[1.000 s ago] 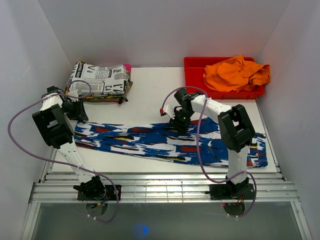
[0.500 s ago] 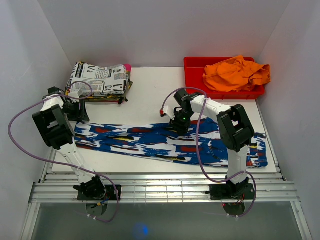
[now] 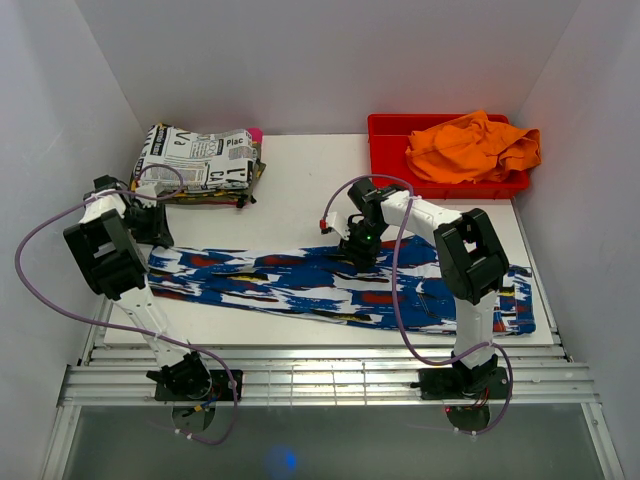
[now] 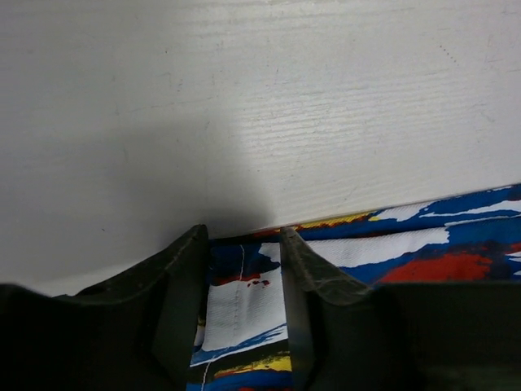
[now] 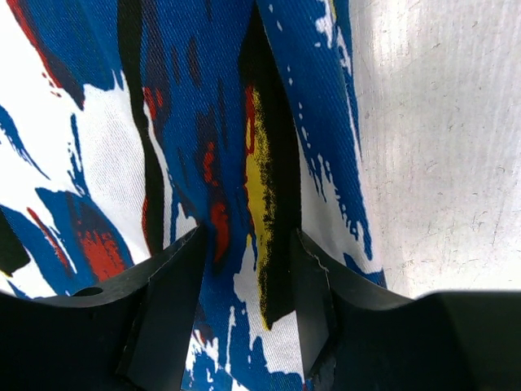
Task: Fold and stack the trousers
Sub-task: Fold the trousers
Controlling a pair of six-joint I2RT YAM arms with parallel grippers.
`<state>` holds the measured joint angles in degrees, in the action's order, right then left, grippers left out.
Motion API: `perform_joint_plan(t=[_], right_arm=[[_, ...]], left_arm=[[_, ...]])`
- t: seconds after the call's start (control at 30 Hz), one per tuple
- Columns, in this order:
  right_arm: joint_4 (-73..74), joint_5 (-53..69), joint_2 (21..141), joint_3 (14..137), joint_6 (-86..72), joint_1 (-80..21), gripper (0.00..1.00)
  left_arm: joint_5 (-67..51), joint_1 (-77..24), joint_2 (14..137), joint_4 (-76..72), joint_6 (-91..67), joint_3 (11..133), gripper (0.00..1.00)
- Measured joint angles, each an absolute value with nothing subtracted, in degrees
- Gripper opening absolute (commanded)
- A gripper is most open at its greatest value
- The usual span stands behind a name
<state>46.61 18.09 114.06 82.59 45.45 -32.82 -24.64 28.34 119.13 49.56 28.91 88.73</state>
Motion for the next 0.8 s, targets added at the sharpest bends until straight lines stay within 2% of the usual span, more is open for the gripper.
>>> perform_joint_plan(t=[0.13,0.23,0.33,0.37,0.4,0.8], right_arm=[[46.61,17.98,114.06,82.59,45.43,-32.82,0.52],[46.61,17.91,114.1,82.59,45.43,-32.82,0.53],[46.61,17.89,114.15,82.59,45.41,-32.82,0.53],[46.61,17.89,114.17,82.56,45.41,-32.82,0.53],[46.59,17.89,114.15,82.52,45.41,-32.82,0.54],[46.3,17.89,113.97,81.87,45.43,-33.12,0.58]], left_arm=[[-24.29,28.56,119.13,50.22,29.58,88.64,0.33],[-24.14,28.91,119.13,50.7,29.89,88.66,0.27],[-24.16,29.52,119.13,51.05,29.98,88.9,0.14],[-24.18,29.74,119.13,51.16,30.02,89.12,0.04],[-24.23,29.93,119.13,51.48,30.06,89.52,0.0],[-23.66,31.38,119.13,51.16,28.84,92.66,0.0]])
